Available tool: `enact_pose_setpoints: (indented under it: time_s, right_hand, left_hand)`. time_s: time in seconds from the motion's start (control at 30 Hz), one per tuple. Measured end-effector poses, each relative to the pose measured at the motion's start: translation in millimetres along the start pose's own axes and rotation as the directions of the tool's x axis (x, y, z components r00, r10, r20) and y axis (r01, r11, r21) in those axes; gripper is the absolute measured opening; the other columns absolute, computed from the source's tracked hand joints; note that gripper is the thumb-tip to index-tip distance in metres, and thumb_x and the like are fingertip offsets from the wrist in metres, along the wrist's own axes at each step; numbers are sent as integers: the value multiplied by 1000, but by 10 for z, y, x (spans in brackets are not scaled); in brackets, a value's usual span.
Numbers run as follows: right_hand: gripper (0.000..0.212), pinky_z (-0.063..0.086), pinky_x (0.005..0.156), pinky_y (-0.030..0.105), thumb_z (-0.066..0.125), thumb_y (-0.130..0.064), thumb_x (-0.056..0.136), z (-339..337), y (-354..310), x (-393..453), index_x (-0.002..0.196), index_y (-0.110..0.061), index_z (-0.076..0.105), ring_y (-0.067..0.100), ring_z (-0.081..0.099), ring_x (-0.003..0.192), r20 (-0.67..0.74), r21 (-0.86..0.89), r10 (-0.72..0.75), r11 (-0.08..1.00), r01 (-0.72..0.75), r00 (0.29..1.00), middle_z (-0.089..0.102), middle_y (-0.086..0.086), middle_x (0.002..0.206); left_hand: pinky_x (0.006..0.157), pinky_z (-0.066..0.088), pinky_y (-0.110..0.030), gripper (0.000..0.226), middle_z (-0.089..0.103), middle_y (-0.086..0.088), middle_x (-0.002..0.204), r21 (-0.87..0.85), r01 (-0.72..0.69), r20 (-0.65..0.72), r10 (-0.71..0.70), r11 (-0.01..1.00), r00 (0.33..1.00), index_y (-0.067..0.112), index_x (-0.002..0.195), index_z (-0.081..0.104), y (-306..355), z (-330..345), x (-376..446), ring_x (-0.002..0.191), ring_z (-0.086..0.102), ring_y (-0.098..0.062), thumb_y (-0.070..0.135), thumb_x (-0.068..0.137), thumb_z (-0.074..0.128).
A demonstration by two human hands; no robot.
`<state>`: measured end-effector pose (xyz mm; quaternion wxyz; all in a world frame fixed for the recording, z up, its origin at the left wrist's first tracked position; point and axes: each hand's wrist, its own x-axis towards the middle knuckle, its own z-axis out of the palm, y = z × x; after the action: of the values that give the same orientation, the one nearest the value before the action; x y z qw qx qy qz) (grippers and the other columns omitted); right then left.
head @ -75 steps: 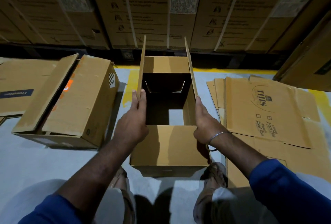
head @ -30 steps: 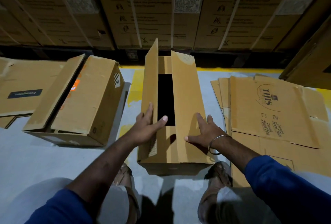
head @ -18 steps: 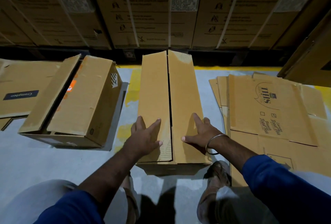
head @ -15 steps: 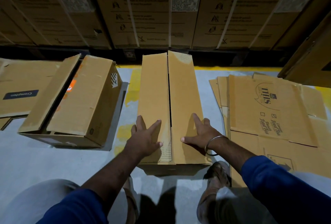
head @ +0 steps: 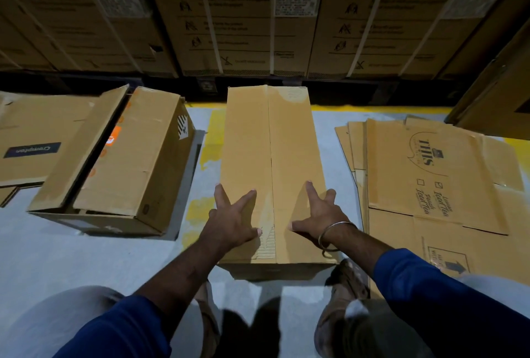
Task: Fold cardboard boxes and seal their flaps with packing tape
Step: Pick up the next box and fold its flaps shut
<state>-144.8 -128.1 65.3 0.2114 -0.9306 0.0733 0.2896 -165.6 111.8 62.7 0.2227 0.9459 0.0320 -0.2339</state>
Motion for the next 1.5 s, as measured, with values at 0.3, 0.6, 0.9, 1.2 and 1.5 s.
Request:
enact_pose_setpoints:
  time_s: [0.3,0.6,0.9,1.2,1.5]
  right_hand:
    - [124,50,97,46,77,-60,76,108,-15,-80,160,-37,-12,39,44,126,4,-152,25,988,-24,1000,9,18,154]
    - [124,54,94,46,81,-57,74,103,-91,-63,160,-36,-6,38,47,125,-18,-189,51,981,-54,999,11,19,156]
    - [81,50,102,50,79,-48,82,-101,-267,-367,150,-33,37,35,31,142,-117,-179,-43,984,22,992,10,10,162]
    - [27,57,82,38,64,-32,92,-536,-659,-996,116,-25,74,21,67,103,-399,25,-350,920,392,847,71,-2,115]
    - [17,51,66,39,56,-13,87,-191,-2393,-2540,85,-23,70,16,59,73,-323,138,-845,403,905,426,64,-9,78]
  left_hand:
    - [106,48,-52,117,-31,-12,163,74,51,31,-54,996,998,56,158,15,137,23,-172,141,32,-54,60,69,89]
    - [108,47,-53,116,-35,-22,161,179,49,66,-62,983,996,50,160,12,206,4,-144,143,27,-59,63,71,86]
    - [113,42,-57,97,-18,-16,168,69,40,24,-41,997,999,46,157,24,262,-142,-358,154,12,-46,54,79,81]
    - [95,54,-47,62,65,-5,134,-379,-167,-223,86,910,971,20,136,65,299,-1098,-1297,115,65,-23,53,83,69]
    - [63,50,-38,34,69,-10,81,-584,-155,-176,62,797,982,14,99,74,-462,-1689,-3651,72,65,-27,47,92,72]
